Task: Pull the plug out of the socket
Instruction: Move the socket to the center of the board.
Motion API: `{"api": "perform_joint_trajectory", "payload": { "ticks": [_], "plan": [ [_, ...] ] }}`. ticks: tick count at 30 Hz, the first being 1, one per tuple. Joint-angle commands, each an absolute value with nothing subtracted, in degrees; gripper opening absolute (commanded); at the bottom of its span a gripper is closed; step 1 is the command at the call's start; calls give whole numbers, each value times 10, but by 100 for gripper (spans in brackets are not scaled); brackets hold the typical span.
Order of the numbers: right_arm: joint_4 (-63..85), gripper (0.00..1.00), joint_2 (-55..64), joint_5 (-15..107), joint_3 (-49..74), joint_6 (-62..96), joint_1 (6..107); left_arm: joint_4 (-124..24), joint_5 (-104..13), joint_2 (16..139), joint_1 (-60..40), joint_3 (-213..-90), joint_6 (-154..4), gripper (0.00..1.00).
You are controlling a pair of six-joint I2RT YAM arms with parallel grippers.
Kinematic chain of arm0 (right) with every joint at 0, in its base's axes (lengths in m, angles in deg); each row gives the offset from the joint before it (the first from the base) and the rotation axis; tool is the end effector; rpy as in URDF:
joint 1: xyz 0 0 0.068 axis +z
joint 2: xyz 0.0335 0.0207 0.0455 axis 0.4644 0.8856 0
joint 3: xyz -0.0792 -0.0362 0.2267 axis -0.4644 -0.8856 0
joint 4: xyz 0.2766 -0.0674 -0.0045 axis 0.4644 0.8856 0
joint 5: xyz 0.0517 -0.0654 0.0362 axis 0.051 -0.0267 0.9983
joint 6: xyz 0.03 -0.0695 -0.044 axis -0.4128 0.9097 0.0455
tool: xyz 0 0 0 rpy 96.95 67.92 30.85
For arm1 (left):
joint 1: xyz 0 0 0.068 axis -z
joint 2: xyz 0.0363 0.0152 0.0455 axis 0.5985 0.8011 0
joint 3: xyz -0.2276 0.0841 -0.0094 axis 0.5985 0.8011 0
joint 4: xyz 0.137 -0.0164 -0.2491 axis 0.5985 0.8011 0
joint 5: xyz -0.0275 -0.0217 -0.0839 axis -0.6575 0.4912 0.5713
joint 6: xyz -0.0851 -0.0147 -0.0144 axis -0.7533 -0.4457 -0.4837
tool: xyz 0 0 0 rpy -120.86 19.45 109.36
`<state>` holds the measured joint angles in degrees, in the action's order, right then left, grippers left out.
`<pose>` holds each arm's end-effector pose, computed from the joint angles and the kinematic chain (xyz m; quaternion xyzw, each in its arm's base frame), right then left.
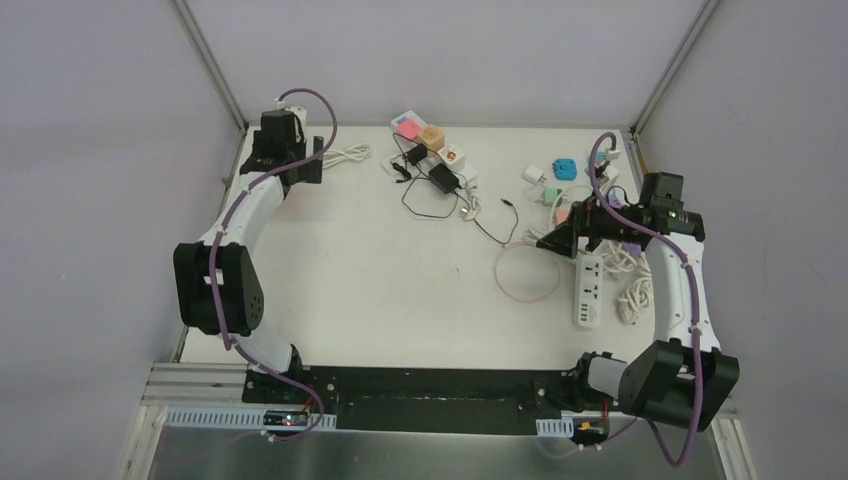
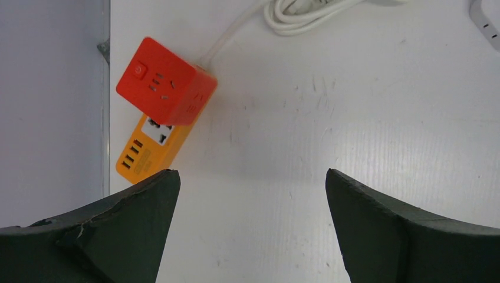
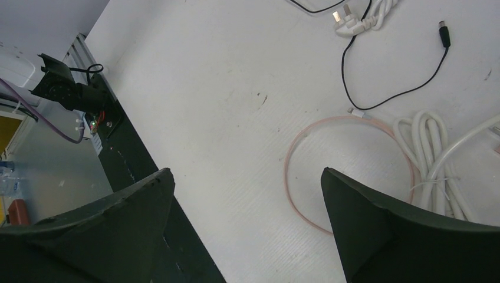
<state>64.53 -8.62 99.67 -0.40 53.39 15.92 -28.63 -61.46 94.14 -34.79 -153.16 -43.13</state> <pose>0.2717 0.0132 0.2693 -0.2602 0.7976 0.3848 0.3848 0.4229 -0.0043 0.2293 0.1414 0.8830 0.1278 0.4290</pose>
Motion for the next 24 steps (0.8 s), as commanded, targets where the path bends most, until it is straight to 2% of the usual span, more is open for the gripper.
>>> {"api": "perform_joint_trajectory", "payload": {
  "ticks": [1,10,24],
  "plan": [
    [696,100,-70,1012,22,628,160,-293,-643,963,-355,-1596,-387,99],
    [744,100,-49,1000,3,744,118,-304,-671,997,-364,-1609,-355,99],
    [756,100,-14,1005,-6,774,91,-304,-656,1031,-401,-1622,-359,99]
  ]
}}
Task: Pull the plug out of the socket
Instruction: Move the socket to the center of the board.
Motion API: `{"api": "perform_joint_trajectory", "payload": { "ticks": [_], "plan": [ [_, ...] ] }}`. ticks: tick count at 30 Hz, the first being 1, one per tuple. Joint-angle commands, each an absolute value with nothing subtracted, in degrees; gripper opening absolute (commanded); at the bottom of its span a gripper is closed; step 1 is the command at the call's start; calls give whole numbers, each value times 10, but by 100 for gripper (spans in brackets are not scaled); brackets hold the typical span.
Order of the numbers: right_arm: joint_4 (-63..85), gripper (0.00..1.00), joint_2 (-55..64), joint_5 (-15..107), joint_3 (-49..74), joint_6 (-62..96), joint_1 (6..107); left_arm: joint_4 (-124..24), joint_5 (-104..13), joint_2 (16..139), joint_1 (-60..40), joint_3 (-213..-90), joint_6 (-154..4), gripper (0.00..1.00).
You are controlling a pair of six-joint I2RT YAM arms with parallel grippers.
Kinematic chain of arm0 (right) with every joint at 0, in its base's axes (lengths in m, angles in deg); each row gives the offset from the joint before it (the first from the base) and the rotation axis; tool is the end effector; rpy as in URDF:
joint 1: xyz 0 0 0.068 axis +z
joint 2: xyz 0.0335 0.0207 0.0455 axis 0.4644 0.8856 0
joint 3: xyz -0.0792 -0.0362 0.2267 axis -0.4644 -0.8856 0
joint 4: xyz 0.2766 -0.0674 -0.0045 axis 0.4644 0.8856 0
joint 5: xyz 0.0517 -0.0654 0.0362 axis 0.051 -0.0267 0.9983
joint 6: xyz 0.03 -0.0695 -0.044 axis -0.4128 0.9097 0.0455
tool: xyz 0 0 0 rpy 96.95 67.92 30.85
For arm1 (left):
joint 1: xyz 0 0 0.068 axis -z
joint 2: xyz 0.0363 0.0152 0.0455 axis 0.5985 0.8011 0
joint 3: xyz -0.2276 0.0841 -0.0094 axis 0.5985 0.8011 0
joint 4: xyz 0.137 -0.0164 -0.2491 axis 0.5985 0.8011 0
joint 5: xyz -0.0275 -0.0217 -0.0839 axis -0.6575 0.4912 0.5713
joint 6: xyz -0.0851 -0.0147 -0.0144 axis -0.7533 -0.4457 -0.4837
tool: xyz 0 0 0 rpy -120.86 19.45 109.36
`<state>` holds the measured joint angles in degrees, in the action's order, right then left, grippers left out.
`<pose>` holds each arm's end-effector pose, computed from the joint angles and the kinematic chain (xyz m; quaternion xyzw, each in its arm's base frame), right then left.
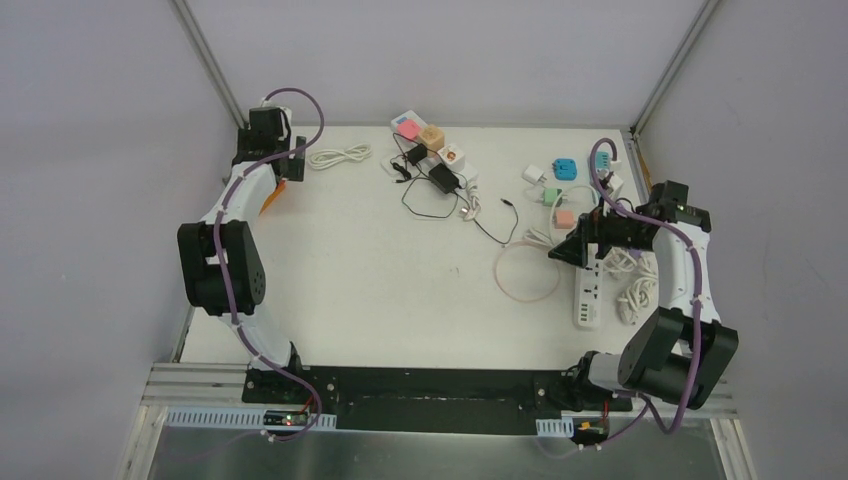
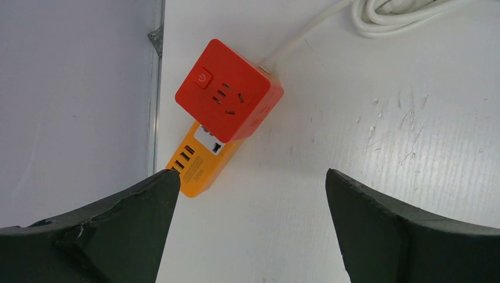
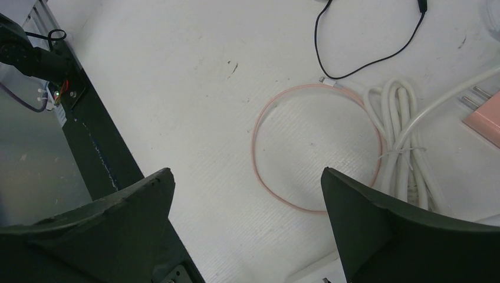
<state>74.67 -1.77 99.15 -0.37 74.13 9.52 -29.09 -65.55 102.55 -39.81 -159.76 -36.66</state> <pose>0.2700 -0.0170 0.2325 -0.2929 0.8049 0.3623 0.3674 0.4514 0.0398 0.2148 0.1386 0.8865 0.1984 0.3944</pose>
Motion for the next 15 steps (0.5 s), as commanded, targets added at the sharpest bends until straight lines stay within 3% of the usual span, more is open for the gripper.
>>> {"api": "perform_joint_trajectory", "payload": {
  "ticks": [1,15],
  "plan": [
    [757,100,-13,1005,-5,775,92,-304,-649,1031,-401,-1621,-359,99],
    [765,100,-23,1021,-1,778,94,-252,-534,1064,-437,-1662,-377,97]
  ]
}}
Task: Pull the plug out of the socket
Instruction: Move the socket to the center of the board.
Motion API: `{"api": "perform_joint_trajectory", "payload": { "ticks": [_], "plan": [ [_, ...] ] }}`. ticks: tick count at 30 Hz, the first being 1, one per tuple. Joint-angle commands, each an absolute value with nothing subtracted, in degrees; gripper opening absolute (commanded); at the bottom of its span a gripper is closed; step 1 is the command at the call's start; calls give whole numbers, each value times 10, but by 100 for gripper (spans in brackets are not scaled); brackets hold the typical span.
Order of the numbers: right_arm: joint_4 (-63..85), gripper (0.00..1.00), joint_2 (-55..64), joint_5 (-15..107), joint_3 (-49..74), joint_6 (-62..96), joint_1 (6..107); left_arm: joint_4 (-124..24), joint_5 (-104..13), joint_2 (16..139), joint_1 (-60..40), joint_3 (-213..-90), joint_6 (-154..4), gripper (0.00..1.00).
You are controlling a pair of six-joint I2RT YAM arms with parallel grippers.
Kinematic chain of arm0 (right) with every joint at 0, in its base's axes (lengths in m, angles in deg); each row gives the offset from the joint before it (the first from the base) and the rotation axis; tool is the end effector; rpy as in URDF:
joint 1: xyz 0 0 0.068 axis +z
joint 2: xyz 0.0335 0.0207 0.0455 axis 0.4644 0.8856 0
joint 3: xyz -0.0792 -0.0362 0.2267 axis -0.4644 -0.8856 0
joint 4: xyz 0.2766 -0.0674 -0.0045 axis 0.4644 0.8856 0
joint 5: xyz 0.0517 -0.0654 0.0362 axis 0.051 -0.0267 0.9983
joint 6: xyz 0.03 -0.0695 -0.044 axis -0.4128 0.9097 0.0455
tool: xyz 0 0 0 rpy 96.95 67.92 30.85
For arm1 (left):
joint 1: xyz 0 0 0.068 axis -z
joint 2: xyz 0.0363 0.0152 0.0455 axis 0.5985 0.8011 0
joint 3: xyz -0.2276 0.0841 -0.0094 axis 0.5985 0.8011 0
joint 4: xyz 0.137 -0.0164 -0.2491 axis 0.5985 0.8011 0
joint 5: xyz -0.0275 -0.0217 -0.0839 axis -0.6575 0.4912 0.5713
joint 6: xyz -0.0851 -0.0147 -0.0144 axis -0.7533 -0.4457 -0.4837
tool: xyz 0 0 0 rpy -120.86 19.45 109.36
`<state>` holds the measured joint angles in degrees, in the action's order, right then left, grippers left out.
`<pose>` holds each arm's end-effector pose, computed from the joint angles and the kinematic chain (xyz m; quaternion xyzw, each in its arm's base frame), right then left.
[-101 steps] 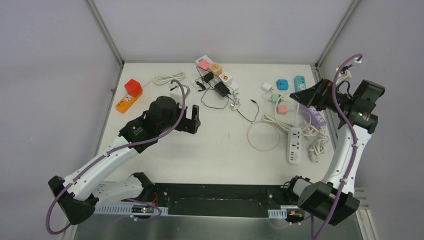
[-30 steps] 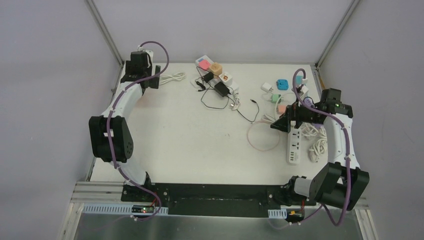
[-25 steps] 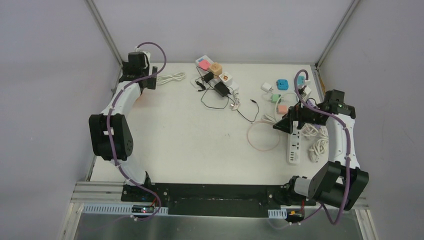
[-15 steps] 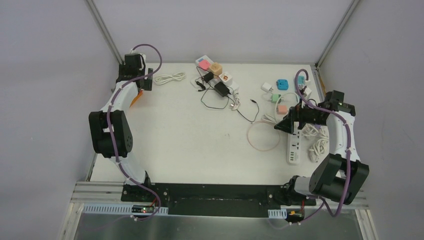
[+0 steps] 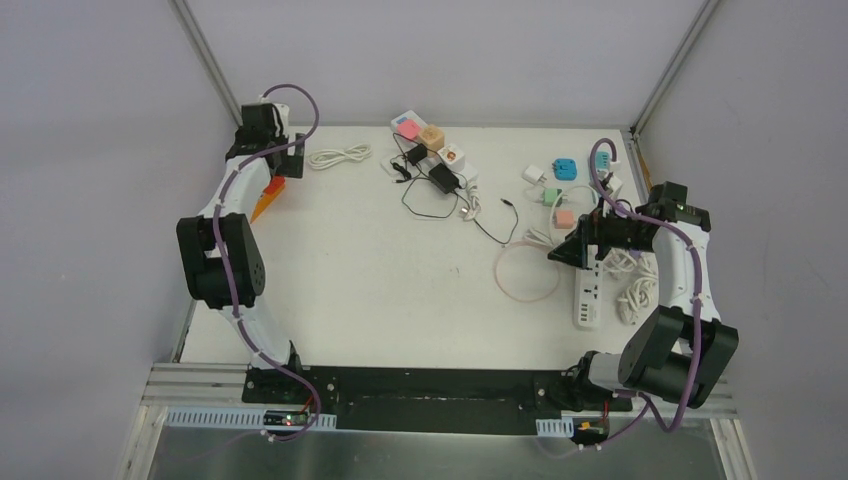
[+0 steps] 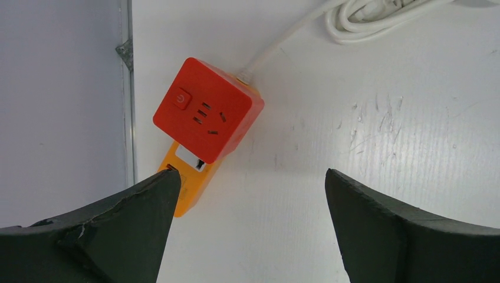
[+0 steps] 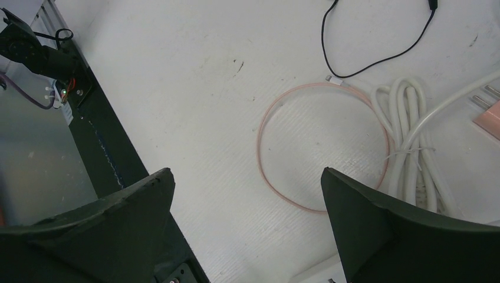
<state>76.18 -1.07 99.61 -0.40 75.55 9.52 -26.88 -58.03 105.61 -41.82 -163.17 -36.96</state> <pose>0.2686 -0.0162 0.2293 -0.2937 0.8038 0.3711 0.3606 0.4609 0.0465 0.2093 0.1512 0.8946 0.1443 0.3949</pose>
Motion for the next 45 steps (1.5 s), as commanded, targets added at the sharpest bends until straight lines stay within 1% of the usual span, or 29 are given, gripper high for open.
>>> {"api": "perform_joint_trajectory", "payload": {
  "ticks": [1,8,13,17,23,28,34,45],
  "plan": [
    [765,100,-24,1020,-1,778,96,-252,-527,1066,-437,-1661,-373,97],
    [761,100,-25,1007,3,770,120,-254,-557,1091,-446,-1668,-358,96],
    [761,100,-26,1005,5,766,135,-253,-541,1117,-463,-1701,-364,93],
    [763,100,-21,996,9,764,147,-252,-561,1129,-470,-1718,-358,90],
    [777,100,-12,995,19,766,155,-271,-542,1123,-482,-1728,-361,93],
    [790,100,-9,994,24,773,155,-260,-533,1167,-488,-1768,-346,99],
    [791,100,-5,991,25,775,155,-220,-460,1207,-496,-1803,-355,99],
    [792,100,-3,988,25,775,155,-217,-464,1245,-497,-1805,-356,98]
  ]
}}
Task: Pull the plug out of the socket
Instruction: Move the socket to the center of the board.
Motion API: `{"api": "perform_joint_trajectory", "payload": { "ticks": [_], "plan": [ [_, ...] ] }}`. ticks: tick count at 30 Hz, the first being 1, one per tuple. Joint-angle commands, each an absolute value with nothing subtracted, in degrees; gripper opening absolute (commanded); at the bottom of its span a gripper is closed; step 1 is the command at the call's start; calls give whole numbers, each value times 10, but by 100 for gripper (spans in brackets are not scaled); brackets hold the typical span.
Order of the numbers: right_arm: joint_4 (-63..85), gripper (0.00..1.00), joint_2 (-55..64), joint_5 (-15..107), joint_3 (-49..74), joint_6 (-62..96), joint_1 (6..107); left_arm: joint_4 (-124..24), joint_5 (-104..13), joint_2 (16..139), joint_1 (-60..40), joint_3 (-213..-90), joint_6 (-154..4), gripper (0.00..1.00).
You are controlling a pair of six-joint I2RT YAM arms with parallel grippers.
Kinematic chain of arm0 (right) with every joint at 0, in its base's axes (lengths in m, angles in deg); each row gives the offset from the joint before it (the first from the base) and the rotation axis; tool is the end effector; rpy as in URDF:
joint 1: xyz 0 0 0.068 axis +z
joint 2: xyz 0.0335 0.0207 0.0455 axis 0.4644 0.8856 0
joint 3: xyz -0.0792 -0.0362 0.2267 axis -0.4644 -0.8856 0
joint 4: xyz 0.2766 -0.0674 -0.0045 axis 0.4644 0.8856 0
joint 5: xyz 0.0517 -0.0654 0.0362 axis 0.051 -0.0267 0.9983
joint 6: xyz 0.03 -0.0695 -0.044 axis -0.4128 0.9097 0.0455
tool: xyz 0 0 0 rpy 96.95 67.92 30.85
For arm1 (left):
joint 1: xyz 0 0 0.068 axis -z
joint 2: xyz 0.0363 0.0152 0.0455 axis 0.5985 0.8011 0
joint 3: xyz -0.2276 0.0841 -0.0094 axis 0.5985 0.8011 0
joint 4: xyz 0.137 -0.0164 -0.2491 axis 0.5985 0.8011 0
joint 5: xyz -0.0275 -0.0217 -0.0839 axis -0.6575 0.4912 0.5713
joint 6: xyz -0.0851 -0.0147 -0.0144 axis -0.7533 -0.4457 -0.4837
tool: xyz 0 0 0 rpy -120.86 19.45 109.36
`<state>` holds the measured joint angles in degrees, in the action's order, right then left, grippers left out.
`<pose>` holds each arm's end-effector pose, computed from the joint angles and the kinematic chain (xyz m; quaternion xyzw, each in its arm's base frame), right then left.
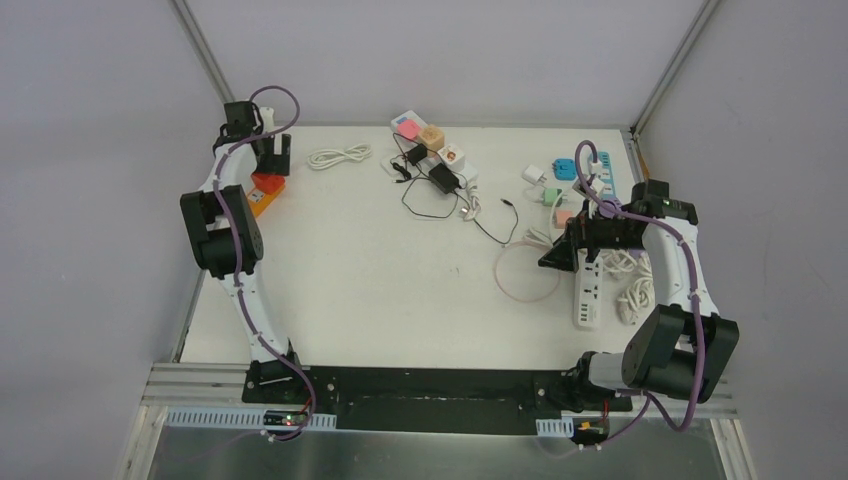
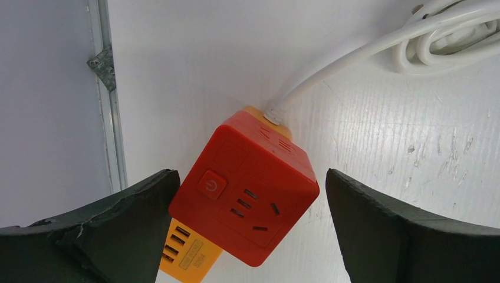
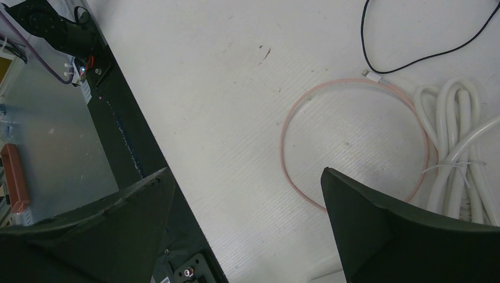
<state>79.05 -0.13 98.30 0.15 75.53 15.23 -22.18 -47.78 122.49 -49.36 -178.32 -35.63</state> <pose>0.2664 0.0103 0.2258 -0.3215 0.8007 0.3941 0.3167 0.5032 0.1040 0.1635 0.1397 0.9182 0.0793 0.3621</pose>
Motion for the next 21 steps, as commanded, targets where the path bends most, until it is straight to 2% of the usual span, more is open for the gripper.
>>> {"api": "perform_joint_trajectory", "payload": {
  "ticks": [1,12,18,21],
  "plan": [
    [792,100,-3,988,25,775,155,-217,-462,1249,-497,-1806,-357,97],
    [792,100,-2,987,25,776,155,-222,-456,1279,-497,-1826,-367,97],
    [792,100,-3,988,26,776,156,-231,-430,1271,-497,-1810,-383,77],
    [793,100,-7,989,26,776,157,-234,-426,1255,-497,-1797,-400,51]
  ]
}}
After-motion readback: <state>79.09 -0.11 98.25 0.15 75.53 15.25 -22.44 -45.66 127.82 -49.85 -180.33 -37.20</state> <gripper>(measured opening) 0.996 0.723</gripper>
